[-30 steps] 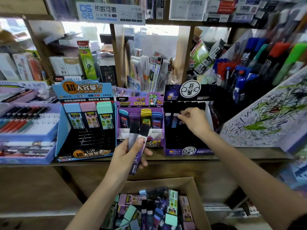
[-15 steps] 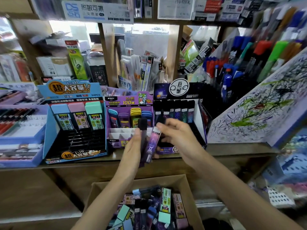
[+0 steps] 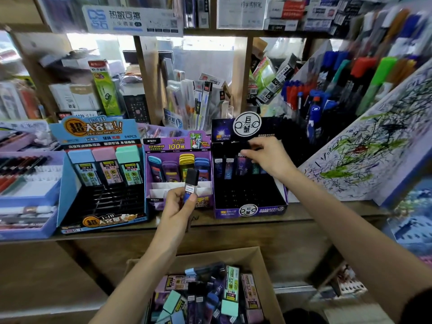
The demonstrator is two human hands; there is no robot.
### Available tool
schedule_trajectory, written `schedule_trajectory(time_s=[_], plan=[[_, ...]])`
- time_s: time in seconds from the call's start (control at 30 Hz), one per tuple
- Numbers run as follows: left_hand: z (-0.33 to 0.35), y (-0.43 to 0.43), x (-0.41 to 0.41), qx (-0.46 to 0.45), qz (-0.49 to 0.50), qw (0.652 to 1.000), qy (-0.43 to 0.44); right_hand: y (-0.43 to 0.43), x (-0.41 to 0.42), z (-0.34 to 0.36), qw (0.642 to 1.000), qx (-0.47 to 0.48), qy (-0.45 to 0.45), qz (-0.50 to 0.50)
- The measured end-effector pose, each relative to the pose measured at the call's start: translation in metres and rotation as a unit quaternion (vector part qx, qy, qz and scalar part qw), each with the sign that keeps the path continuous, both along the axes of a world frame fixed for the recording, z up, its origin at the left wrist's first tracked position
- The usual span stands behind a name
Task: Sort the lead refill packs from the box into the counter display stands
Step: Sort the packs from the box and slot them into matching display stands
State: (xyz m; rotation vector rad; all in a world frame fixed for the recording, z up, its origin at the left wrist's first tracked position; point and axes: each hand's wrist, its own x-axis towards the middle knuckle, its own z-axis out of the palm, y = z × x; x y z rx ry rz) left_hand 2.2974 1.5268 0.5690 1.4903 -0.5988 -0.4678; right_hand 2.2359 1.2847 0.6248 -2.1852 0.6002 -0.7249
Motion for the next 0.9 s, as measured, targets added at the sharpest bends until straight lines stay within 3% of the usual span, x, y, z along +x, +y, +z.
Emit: schedule_trajectory(time_s=[0.13, 0.37, 0.53, 0.7, 0.73, 0.8, 0.87, 0.9], plan=[[-0.003, 0.0, 0.002, -0.01, -0.001, 1.0, 0.002, -0.003, 0.002, -0.002, 0.998, 0.009, 0.032, 0.047], [-0.008, -0.003, 0.001, -0.029, -0.01, 0.999, -0.012, -0.006, 0.009, -0.018, 0.994, 0.108, 0.016, 0.026], [-0.009, -0.005, -0.001, -0.012, 0.002, 1.0, -0.029, -0.006, 0.014, -0.014, 0.994, -0.011, 0.104, -0.026], [-0.006, -0.011, -0.006, -0.007, -0.001, 1.0, -0.029, 0.017, -0.001, 0.0, 0.967, -0.152, 0.185, -0.085], [-0.005, -0.013, -0.007, -0.009, -0.004, 1.0, -0.03, 0.025, -0.007, 0.0, 0.975, -0.142, 0.155, -0.074], [-0.001, -0.019, -0.01, -0.013, -0.007, 0.999, -0.032, 0.045, -0.02, 0.002, 0.998, 0.005, 0.056, 0.01], [0.003, -0.028, -0.013, -0.019, -0.012, 0.999, -0.036, 0.063, -0.03, 0.002, 0.986, 0.131, -0.013, 0.1], [0.005, -0.032, -0.014, -0.024, -0.02, 0.999, -0.041, 0.069, -0.034, 0.0, 0.982, 0.143, -0.026, 0.122]])
